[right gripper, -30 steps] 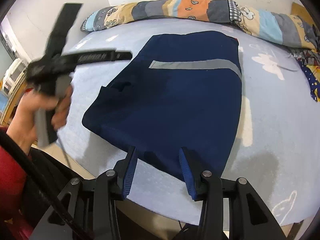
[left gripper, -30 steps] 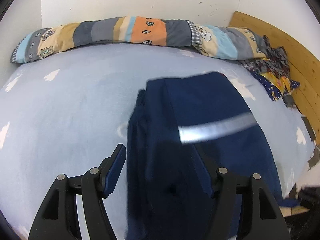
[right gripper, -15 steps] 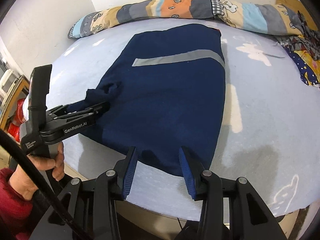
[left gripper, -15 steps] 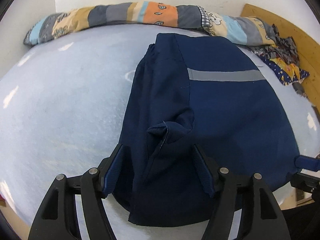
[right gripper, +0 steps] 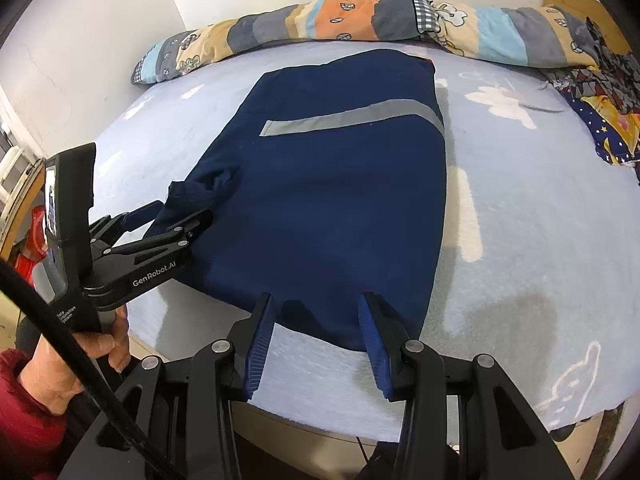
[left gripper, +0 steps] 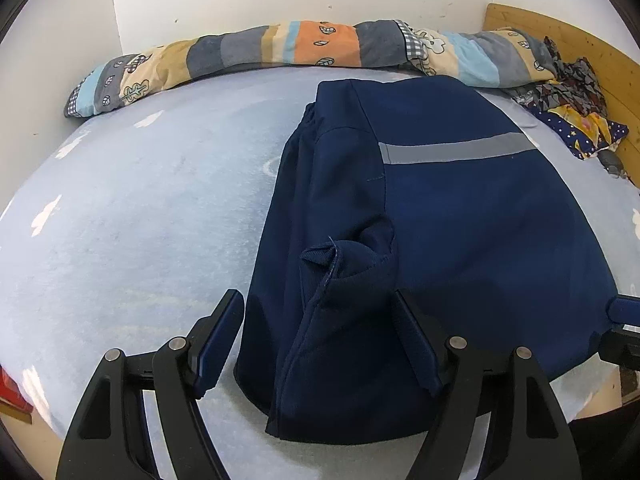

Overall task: Fold large clothes
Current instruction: 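Press the folded jacket flat and release it with both grippers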

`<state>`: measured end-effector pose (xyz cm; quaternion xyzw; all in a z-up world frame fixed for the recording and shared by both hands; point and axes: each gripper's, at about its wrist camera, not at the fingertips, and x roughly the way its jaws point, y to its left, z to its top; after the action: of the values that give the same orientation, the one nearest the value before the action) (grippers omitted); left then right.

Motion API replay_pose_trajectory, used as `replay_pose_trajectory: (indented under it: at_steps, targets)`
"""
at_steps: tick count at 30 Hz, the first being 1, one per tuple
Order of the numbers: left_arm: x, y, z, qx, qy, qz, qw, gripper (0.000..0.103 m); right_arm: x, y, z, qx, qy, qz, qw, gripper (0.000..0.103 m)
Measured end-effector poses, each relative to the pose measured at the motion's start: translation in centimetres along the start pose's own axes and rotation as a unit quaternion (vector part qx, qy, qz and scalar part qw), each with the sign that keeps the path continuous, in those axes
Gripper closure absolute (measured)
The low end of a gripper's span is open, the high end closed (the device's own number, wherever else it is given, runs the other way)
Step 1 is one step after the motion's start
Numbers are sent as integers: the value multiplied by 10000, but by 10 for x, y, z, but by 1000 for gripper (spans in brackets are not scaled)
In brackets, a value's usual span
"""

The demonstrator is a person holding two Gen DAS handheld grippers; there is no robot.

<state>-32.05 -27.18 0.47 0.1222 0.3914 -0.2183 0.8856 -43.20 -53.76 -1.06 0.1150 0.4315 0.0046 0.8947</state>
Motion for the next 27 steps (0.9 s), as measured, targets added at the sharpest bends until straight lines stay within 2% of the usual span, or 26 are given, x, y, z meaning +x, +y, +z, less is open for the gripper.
replay_pose_trajectory:
  at_steps: [18,24,26,27]
  targets:
    - [-16,-6,-7,140,-178,117,9997,28,-6,-1,-11,189,-46,109,9998,55]
    - [-27,-10,-11,193,-295,127,9993,28,-5,0,-23,347,45,220,9991,50]
    - [-32,-11,-11,164,-326,119,9993,26,-13,1,-25,356,-128,158,9992,44]
    - [-35,-11,-12,154,-353,109,9992,24,-18,0,-25,384,-244,175,9988,38]
